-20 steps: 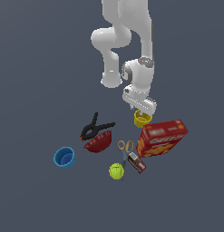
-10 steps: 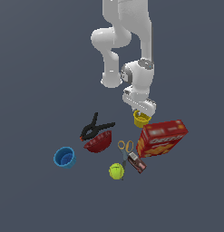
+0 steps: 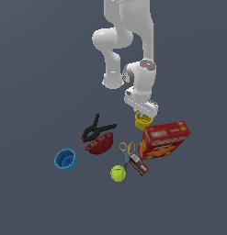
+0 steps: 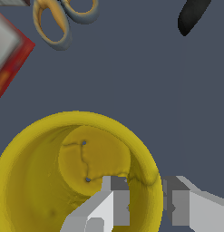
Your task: Pick up a designated object from a clutter of objects.
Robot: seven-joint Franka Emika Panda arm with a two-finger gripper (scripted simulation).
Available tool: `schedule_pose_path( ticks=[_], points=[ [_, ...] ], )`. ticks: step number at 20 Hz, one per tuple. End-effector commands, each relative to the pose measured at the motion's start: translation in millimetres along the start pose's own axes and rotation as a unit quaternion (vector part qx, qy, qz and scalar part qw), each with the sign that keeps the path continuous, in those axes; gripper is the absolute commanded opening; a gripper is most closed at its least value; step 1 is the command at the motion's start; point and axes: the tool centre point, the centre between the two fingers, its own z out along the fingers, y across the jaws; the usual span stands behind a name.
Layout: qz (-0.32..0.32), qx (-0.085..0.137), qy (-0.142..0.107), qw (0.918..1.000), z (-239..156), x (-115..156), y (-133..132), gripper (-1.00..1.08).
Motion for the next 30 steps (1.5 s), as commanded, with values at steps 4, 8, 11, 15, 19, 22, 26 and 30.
schedule_pose_path(
  ticks=[4,8,11,15,19,22,26,30],
  points=[
    [0.001,0.001,0.0,1.0,-6,7,0,-1.0],
    [0.001,0.001,0.0,1.0,-14,17,1,-1.0],
    [0.0,0.001,0.0,1.0,-22,26,2,-1.0],
    [0.0,0.001,-0.001,1.0,-37,43,3,-1.0],
    [0.0,0.002,-0.002,1.0,-56,65,5,-1.0],
    [0.0,0.003,-0.003,1.0,-73,85,6,-1.0],
    [0.0,0.003,-0.003,1.0,-99,115,8,-1.0],
    [0.0,0.003,-0.003,1.0,-129,149,11,-1.0]
  ],
)
